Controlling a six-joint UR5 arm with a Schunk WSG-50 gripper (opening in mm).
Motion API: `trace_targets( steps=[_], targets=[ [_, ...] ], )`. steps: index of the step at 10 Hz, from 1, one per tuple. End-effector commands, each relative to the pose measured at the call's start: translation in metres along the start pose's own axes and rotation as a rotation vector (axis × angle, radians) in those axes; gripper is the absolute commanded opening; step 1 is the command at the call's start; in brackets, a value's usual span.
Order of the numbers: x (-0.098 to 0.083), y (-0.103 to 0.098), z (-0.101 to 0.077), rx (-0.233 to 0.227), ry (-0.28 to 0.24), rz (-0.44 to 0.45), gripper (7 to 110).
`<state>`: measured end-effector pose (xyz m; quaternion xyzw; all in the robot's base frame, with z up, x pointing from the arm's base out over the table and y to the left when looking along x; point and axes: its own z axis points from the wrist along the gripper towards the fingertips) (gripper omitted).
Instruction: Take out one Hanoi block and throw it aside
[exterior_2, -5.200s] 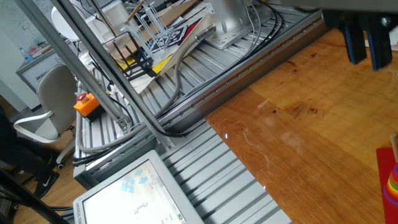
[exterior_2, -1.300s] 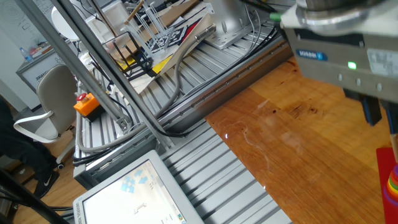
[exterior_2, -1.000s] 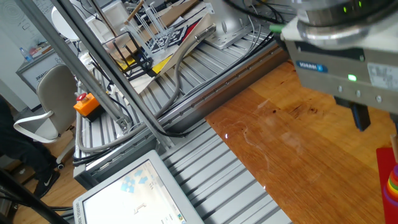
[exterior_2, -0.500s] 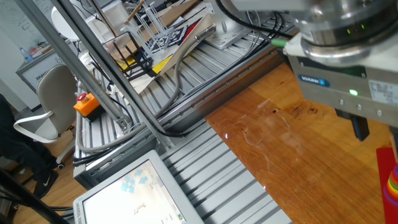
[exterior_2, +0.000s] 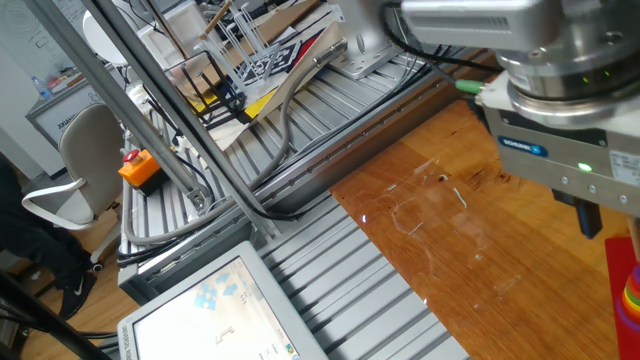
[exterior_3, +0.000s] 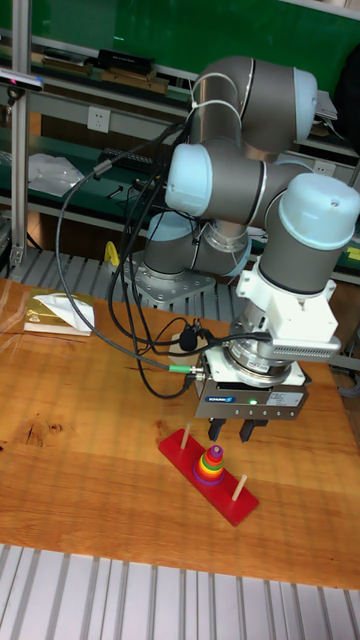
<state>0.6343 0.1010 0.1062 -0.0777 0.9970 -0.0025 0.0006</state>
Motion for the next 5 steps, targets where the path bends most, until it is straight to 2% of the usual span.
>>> trace_targets(
  steps=[1,5],
  targets=[
    [0.0085,0.0017,0.0087,-0.013,-0.02,0.006,44],
    [0.0103,0.0041,0.0169,-0.019,-0.035,0.008,44]
  ],
)
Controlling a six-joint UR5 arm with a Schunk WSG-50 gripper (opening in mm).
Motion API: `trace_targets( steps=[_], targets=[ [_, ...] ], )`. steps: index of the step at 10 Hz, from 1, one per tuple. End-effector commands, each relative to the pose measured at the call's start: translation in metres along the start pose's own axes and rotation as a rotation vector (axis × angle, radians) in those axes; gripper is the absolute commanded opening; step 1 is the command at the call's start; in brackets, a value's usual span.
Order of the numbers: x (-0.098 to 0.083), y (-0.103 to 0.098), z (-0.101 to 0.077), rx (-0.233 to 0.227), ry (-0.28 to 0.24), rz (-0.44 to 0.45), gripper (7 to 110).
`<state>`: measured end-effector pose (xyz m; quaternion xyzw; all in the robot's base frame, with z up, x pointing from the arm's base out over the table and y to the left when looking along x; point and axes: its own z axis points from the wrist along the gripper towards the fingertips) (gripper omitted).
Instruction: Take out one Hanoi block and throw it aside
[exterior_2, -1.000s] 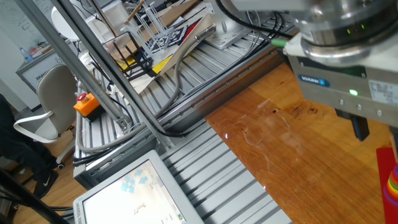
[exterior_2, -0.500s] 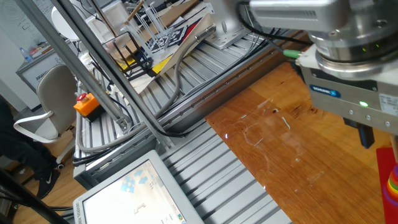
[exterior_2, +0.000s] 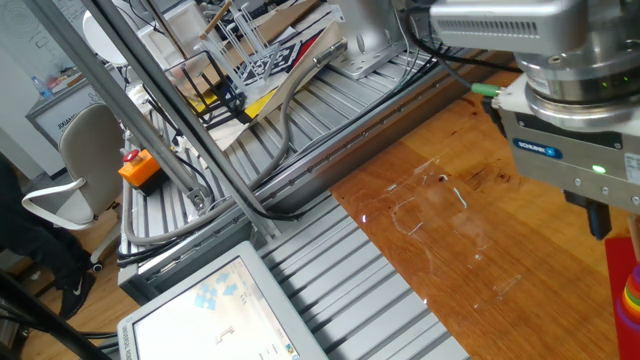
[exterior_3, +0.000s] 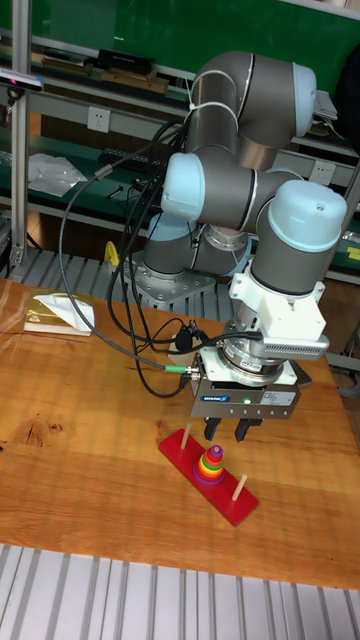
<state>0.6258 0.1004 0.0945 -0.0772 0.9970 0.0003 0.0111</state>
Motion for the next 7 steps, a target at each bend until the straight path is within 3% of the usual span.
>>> trace_targets(
  steps=[1,7],
  targets=[
    [0.003,0.004,0.009,-0.017,-0.017,0.002,44],
    [0.001,0.001,0.028,-0.009,-0.041,-0.001,44]
  ],
)
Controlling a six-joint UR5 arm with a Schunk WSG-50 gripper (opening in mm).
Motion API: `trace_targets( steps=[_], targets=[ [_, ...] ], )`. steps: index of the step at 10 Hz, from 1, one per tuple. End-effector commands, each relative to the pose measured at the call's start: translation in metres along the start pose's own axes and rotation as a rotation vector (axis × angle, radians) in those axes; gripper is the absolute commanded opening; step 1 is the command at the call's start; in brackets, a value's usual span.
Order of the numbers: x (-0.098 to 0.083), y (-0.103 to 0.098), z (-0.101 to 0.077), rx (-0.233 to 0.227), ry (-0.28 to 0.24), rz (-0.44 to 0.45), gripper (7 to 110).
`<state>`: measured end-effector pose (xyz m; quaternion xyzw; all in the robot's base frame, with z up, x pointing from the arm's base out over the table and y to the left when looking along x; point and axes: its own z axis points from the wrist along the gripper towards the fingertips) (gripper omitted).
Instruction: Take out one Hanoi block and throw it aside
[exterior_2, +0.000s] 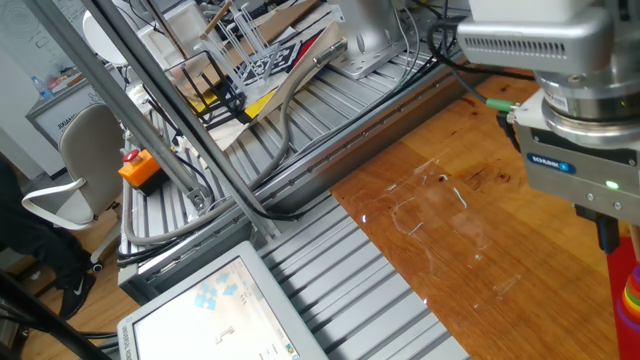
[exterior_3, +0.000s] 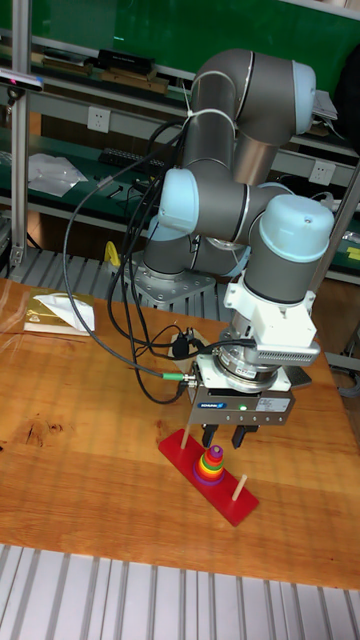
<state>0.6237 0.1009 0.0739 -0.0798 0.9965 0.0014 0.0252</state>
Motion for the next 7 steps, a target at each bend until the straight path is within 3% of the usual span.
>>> trace_targets(
  steps=[1,4,5,7],
  targets=[
    [-0.0012,-0.001,0.011,-0.005,-0.017,0.004,44],
    [-0.0021,-0.0014,0.0151,-0.003,-0.021,0.009,44],
    [-0.002,-0.0013,0.0152,-0.003,-0.021,0.01,22],
    [-0.0028,0.0022,0.0153,-0.015,-0.025,0.014,22]
  ],
)
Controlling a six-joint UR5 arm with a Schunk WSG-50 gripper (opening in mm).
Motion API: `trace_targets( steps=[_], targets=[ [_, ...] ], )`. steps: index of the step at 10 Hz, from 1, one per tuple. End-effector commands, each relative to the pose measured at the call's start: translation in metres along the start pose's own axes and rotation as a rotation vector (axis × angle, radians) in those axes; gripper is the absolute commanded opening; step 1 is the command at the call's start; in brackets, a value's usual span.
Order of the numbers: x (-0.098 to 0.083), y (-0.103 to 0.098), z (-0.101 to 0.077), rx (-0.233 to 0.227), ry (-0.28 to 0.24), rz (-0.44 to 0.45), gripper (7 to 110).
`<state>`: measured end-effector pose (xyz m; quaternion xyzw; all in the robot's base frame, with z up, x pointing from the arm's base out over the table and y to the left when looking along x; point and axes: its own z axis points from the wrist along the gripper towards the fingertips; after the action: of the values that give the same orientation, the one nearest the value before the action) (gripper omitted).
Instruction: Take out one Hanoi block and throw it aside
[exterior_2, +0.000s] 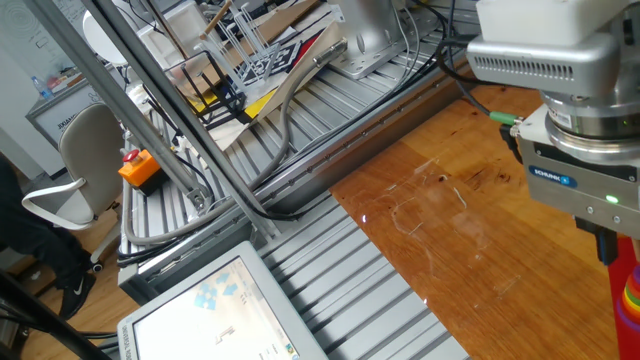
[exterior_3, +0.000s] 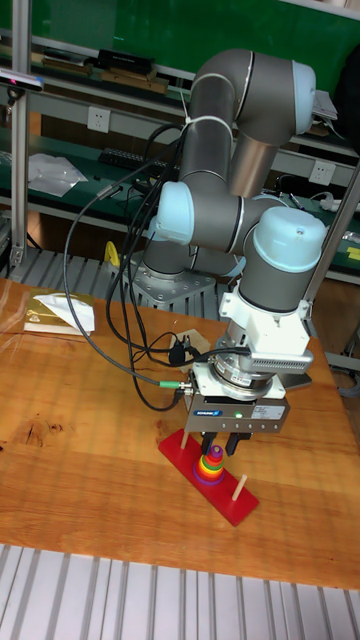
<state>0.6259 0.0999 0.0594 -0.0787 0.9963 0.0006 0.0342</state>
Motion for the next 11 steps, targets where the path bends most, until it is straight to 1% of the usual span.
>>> trace_targets(
  steps=[1,11],
  targets=[
    [-0.0014,0.0039,0.001,-0.018,-0.007,0.012,22],
    [0.0014,0.0009,0.0018,-0.006,0.005,-0.004,22]
  ],
)
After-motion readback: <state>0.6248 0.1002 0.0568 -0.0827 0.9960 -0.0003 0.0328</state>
